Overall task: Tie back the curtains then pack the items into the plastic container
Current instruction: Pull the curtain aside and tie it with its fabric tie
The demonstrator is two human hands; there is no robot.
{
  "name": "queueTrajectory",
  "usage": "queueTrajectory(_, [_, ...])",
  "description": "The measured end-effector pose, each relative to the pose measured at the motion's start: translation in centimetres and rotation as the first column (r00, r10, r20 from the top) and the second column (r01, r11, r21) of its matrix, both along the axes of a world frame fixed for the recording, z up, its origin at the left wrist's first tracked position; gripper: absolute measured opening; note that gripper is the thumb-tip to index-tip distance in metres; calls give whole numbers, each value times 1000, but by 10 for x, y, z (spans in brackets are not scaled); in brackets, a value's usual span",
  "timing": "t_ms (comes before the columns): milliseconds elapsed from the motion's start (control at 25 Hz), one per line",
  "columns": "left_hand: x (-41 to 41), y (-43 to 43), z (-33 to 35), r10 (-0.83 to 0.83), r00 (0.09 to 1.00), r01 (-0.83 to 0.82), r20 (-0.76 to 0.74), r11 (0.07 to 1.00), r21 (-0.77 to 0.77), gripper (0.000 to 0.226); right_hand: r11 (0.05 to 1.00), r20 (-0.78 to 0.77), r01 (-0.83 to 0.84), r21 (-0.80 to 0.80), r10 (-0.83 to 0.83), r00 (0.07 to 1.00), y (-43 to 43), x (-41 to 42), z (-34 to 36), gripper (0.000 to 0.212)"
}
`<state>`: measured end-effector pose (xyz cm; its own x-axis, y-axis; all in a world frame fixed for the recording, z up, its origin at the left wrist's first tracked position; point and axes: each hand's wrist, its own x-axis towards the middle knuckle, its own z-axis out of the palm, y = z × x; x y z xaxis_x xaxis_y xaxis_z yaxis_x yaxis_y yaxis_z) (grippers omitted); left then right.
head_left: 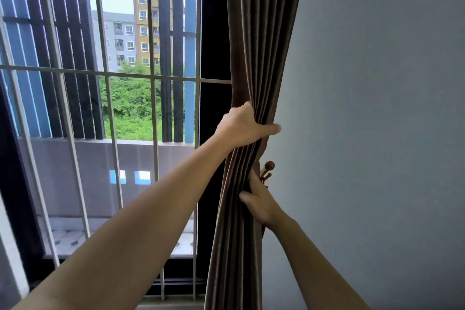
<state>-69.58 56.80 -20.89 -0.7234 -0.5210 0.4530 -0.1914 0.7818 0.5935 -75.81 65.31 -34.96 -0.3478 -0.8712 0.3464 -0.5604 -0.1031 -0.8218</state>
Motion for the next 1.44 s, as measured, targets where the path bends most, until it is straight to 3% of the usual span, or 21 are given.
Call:
queueTrajectory(80, [1,-1,-1,30,999,-30,-23,1000,-7,35,990,216,-77,-122,102,971,0,0,0,67])
queueTrajectory(160, [3,-6,-1,11,997,2,-79,988,156,26,975,304,74,-211,-7,953,-13,-11,7,80])
queueTrajectory(320, [4,-8,-8,46,970,53,-237,917,396,34,914,426,295,-280,-157,891,-47,-30,52,74])
queueTrajectory(480, [12,-6,-5,-28,940,200,-341,852,484,23,897,478,247,-366,-46,877,-47,-37,96,87])
queueTrajectory(640, [22,-10,-3,-54,927,273,-372,777,568,28,959,496,92,-268,55,867,-34,-37,115,109])
queueTrajectory(800, [22,-13,-4,-116,916,344,-385,722,600,27,975,567,4,-223,126,814,-29,-39,118,104])
queueTrajectory(920, [24,-12,-8,-137,912,356,-387,733,580,24,968,542,26,-248,116,832,-29,-38,122,92])
queueTrajectory(1120, [22,-22,-14,-67,863,347,-501,799,491,20,975,531,112,-192,7,847,-31,-43,117,113])
queueTrajectory(1200, [19,-24,-29,-1,809,301,-587,859,413,29,971,506,147,-190,-31,862,-32,-44,112,115])
queueTrajectory(1320, [9,-24,-57,121,736,21,-666,979,202,30,951,474,246,-187,-132,870,-33,-37,110,103])
queueTrajectory(1440, [4,-26,-75,166,754,-214,-635,977,1,18,885,420,418,-206,-306,854,-34,-32,113,77])
